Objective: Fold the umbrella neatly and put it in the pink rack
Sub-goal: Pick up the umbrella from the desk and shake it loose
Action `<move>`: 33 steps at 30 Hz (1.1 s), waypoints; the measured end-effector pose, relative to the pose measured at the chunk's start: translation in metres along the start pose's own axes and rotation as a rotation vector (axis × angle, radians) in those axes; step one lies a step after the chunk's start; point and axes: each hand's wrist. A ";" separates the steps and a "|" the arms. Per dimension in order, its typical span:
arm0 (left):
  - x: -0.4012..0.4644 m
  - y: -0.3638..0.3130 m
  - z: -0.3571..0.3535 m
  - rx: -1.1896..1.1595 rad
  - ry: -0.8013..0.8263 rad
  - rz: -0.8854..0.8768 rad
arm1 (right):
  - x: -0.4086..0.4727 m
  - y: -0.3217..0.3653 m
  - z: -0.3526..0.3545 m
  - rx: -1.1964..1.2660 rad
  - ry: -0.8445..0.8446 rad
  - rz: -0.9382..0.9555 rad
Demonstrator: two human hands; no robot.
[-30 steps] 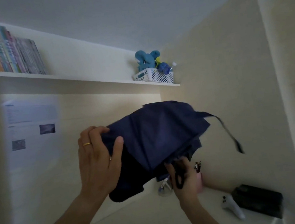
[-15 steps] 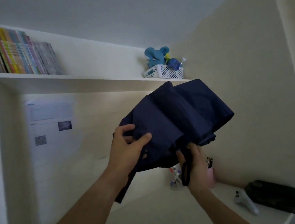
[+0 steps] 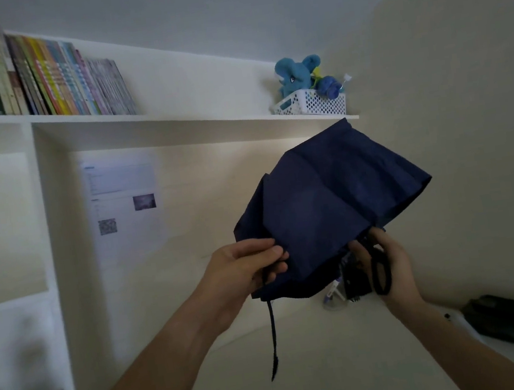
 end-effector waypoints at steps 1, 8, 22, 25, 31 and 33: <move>0.001 0.002 0.001 -0.008 0.001 0.007 | -0.008 0.007 -0.005 0.003 0.007 -0.007; 0.014 0.029 0.015 0.159 -0.109 0.010 | -0.049 -0.030 -0.050 0.281 0.014 -0.364; 0.041 0.180 0.078 0.493 -0.272 0.307 | -0.124 -0.150 -0.058 -0.567 0.735 -0.625; 0.041 0.195 0.094 0.577 -0.244 0.288 | -0.083 -0.119 -0.039 -1.112 1.123 -0.380; 0.057 0.224 0.126 0.668 -0.259 0.245 | 0.034 -0.113 -0.061 -1.462 0.753 -0.286; 0.074 0.237 0.129 0.580 -0.257 0.316 | 0.040 -0.121 -0.070 -1.351 0.783 -0.666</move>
Point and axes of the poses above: each hand's wrist, its own x-axis towards the middle knuckle, its own z-axis out of the back of the hand, y = z × x, and after that the axes turned 4 degrees about -x, right-handed
